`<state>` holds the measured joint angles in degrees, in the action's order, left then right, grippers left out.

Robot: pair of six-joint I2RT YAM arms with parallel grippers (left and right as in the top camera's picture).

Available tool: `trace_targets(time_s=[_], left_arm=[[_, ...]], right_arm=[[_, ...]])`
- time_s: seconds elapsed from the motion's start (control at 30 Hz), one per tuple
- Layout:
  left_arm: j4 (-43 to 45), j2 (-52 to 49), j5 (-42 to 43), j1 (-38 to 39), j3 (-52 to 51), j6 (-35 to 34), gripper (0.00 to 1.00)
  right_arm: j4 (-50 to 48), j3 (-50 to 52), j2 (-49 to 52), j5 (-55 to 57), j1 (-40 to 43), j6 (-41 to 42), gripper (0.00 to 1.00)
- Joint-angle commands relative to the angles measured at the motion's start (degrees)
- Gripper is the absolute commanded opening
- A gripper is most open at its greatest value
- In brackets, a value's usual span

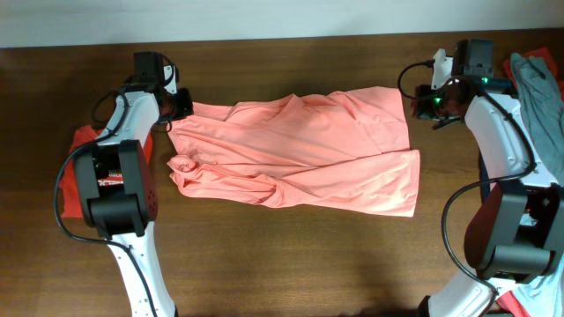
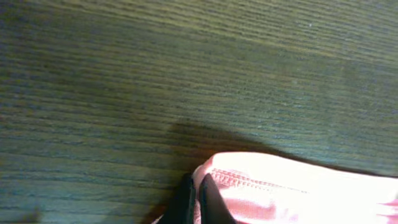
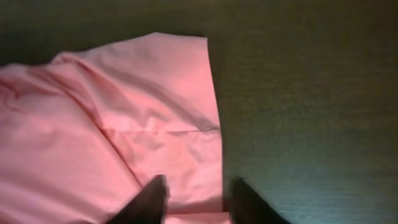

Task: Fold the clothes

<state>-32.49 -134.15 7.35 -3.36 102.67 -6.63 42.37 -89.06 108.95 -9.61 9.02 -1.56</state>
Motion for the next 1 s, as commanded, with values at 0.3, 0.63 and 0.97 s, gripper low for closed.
trace_targets(time_s=[0.3,0.63,0.97], left_arm=[[-2.73,-1.27,1.22,-0.07,0.61,0.28,0.01],[-4.07,-1.27,1.25,-0.02,0.61,0.28,0.01],[-4.26,-1.27,1.25,-0.02,0.61,0.28,0.00]], right_arm=[[-11.06,-1.03,5.77,-6.43,0.33,0.24,0.41],[-27.43,-1.31,15.85,-9.73,0.33,0.31,0.79],[-34.01,-1.86,25.66,-11.21,-0.85,0.59,0.78]])
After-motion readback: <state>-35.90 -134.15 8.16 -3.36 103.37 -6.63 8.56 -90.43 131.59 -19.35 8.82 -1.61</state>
